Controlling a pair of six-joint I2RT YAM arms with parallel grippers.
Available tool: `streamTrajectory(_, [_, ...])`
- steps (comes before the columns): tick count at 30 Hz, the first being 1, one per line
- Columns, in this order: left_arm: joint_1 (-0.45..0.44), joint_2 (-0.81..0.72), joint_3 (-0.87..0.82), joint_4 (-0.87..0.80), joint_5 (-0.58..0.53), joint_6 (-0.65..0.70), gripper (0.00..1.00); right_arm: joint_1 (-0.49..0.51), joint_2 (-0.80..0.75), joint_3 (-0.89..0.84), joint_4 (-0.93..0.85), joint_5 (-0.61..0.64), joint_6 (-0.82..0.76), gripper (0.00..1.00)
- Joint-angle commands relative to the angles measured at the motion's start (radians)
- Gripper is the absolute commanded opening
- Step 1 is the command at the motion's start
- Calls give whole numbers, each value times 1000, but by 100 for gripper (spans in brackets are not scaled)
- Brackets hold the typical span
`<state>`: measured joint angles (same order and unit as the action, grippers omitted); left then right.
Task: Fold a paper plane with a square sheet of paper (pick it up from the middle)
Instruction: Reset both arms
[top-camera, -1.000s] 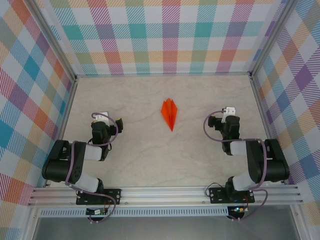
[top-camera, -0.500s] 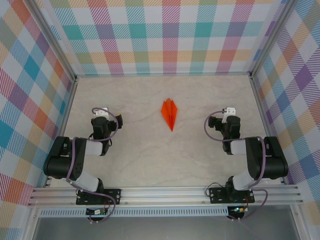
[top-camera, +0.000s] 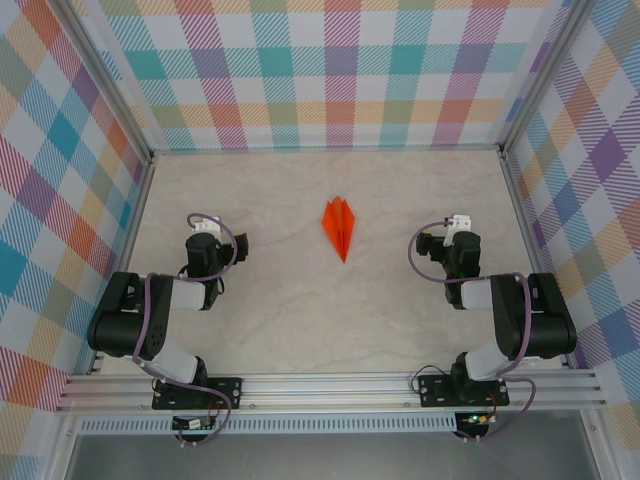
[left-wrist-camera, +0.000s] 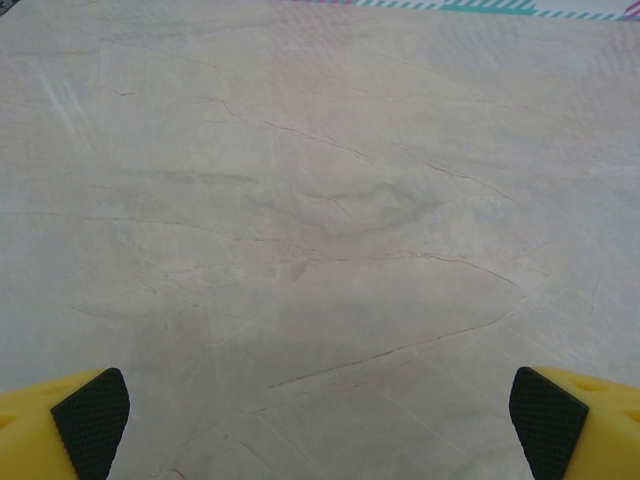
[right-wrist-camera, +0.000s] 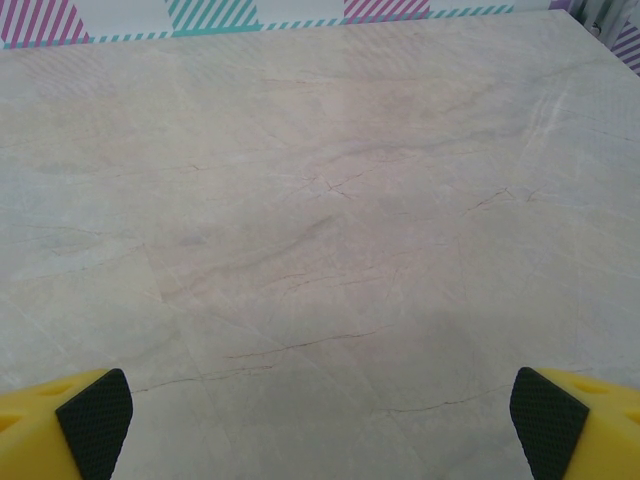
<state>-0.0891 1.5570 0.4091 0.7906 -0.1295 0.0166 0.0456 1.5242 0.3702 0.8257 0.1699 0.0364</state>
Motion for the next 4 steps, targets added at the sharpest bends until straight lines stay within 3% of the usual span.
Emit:
streamTrajectory(1, [12, 9, 22, -5, 17, 13, 100, -6, 1, 26, 13, -18, 4, 100])
streamTrajectory(4, [11, 8, 21, -1, 19, 12, 100, -7, 1, 26, 15, -18, 4, 100])
